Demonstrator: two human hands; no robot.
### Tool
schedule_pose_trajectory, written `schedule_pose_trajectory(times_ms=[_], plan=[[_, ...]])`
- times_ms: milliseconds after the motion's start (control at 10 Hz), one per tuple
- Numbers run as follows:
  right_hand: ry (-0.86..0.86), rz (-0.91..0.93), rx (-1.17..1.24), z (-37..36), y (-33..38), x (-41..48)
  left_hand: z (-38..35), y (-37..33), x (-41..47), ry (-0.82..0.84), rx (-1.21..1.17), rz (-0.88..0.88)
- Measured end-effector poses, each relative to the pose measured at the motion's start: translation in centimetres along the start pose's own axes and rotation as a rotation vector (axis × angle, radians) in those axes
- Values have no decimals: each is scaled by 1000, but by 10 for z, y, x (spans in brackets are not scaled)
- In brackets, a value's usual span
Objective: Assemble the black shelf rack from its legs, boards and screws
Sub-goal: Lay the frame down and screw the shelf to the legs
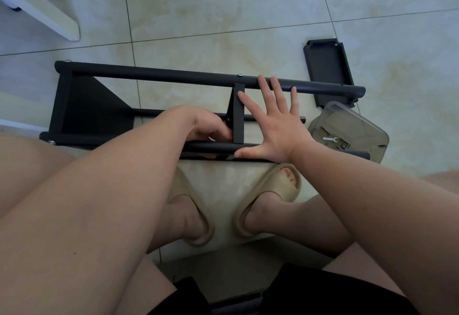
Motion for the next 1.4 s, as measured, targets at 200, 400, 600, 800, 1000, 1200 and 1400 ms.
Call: schedule_pose_trajectory(times_ms=[200,400,600,800,1000,1200,1400], plan=[[-1,4,-5,0,0,0,-3,-2,-4,55,-20,-55],[-2,5,-8,1,0,0,-3,-2,-3,43,-13,-47],[2,5,-12,0,0,0,-3,-1,-4,44,-10,-8],[0,5,-15,0,-1,0,-6,-4,-9,68,-30,-86],[0,2,-4,0,0,0,-5,-4,-6,-7,62,-21],[2,1,-9,0,0,0,-7,-6,-10,10,-14,-88],[6,1,-8,0,0,0,-9,-7,-13,-7,91,-8]])
Point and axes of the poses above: each hand's wrist, its own x-axis towards the middle knuckle, its own z-axis out of the back of the hand, y = z × x, the point moved 4 cm from there along x, towards the middle knuckle, and after that the axes turned 5 degrees about z, right-handed, at the moved point
